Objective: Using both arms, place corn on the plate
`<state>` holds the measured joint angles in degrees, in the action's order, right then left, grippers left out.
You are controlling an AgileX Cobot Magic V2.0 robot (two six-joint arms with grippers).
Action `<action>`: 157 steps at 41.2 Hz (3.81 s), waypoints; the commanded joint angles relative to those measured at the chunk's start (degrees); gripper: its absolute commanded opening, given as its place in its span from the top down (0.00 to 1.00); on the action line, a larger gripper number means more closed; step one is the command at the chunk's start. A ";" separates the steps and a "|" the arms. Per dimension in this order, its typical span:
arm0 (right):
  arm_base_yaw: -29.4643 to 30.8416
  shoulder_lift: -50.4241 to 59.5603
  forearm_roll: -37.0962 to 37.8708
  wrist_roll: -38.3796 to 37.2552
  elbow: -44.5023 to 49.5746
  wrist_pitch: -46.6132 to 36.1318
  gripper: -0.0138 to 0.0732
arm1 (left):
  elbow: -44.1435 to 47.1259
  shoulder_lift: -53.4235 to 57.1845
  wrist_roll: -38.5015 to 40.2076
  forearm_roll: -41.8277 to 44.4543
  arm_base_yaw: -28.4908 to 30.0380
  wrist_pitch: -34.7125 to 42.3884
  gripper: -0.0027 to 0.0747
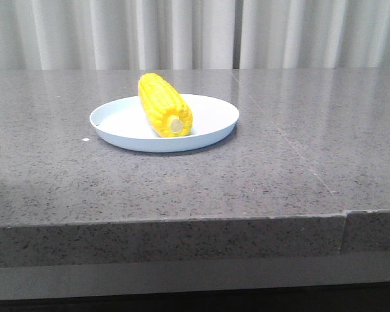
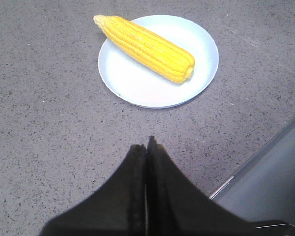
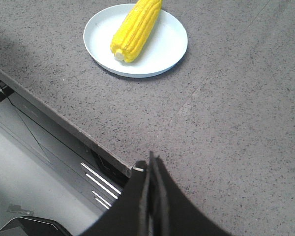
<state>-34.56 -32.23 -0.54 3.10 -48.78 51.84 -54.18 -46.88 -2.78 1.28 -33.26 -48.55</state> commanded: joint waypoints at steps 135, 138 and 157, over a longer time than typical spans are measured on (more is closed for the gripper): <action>9.15 8.09 1.05 0.34 7.03 -10.82 0.92 | 54.65 48.23 0.49 -1.28 31.35 53.39 0.99; 14.40 12.16 1.49 0.34 12.95 -18.51 0.92 | 54.65 48.23 0.49 -1.28 31.35 53.39 0.99; 31.85 33.34 0.54 0.15 45.37 -53.91 0.92 | 54.65 48.23 0.49 -1.28 31.44 53.39 0.99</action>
<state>-4.29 0.24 0.00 3.10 -4.81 6.95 0.30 0.21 -2.73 0.00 -1.46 0.42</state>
